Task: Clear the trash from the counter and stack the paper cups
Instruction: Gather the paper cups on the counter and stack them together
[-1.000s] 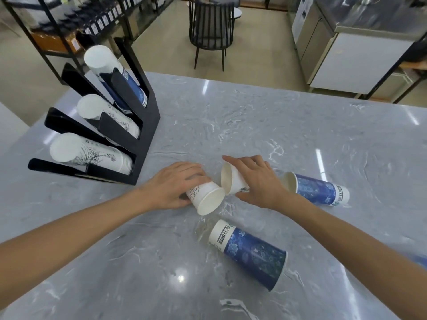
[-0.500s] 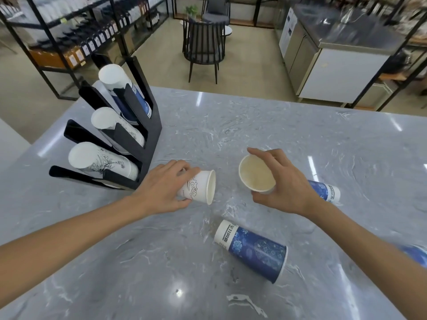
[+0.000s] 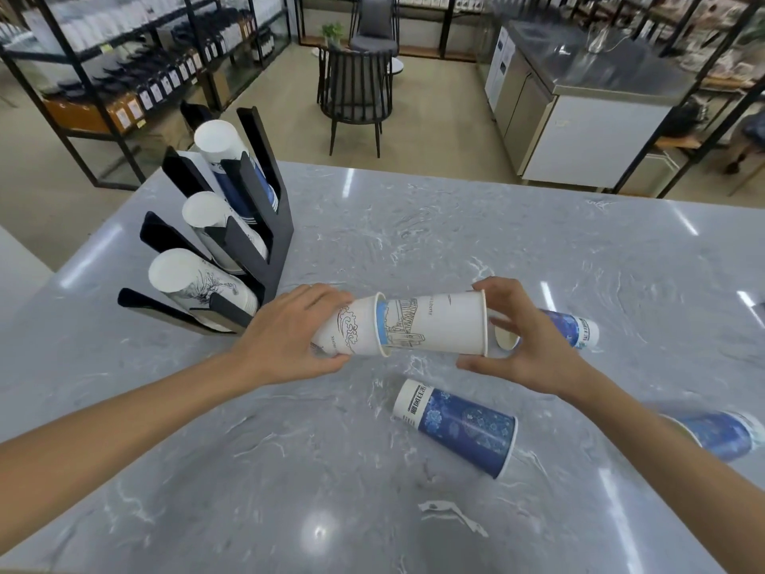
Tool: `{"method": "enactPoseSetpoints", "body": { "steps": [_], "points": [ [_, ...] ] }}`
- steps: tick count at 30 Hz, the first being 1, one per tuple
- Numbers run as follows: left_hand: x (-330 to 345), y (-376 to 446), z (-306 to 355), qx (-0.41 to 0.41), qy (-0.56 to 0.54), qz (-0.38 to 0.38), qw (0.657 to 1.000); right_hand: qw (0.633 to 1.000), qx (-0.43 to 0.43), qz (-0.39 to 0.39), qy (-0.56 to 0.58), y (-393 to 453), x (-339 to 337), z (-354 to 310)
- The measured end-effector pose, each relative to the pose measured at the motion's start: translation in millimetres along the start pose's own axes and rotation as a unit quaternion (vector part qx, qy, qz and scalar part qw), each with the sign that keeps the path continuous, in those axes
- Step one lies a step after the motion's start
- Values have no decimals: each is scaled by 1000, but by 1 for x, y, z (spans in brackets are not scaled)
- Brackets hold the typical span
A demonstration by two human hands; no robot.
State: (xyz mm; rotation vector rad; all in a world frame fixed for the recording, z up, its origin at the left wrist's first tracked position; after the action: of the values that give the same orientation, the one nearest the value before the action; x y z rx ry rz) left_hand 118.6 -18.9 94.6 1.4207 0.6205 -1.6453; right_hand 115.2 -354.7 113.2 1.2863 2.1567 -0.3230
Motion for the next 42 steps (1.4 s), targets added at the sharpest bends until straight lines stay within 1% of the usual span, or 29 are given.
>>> {"method": "enactPoseSetpoints", "body": {
  "steps": [4, 10, 14, 18, 26, 30, 35, 39, 42],
  "points": [
    [-9, -11, 6, 7, -52, 0, 999, 999, 19, -15, 27, -1, 10, -9],
    [-21, -24, 11, 21, -102, -39, 994, 997, 26, -37, 69, 4, 26, -18],
    [-22, -32, 11, 2, -164, -71, 984, 992, 27, -58, 108, 8, 43, -28],
    [-23, -42, 12, -18, -224, -69, 972, 989, 19, -81, 121, 14, 65, -36],
    [-22, -71, 3, -55, -256, -62, 963, 984, -6, -128, 123, 29, 102, -53],
    [-21, -88, -8, -76, -291, -70, 951, 986, -32, -133, 94, 40, 116, -67],
    [-19, -108, -20, -96, -319, -71, 940, 982, -106, -148, 60, 58, 131, -93],
    [-10, -122, -30, -115, -368, -36, 922, 973, -162, -160, 37, 75, 149, -110],
    [1, -134, -40, -137, -408, -5, 903, 970, -177, -167, 21, 85, 165, -115]
  ]
}}
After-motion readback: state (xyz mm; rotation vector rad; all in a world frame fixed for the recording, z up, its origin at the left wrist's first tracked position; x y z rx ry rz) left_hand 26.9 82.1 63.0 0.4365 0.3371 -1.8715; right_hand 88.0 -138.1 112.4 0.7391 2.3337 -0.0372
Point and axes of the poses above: each hand's wrist, its own y-axis towards the middle knuckle, its own x-axis out of the palm, z = x × y, the point moved 2 cm from there along y, towards the middle knuckle, and after that the axes turned 9 degrees about -z, right-handed, at the moved point
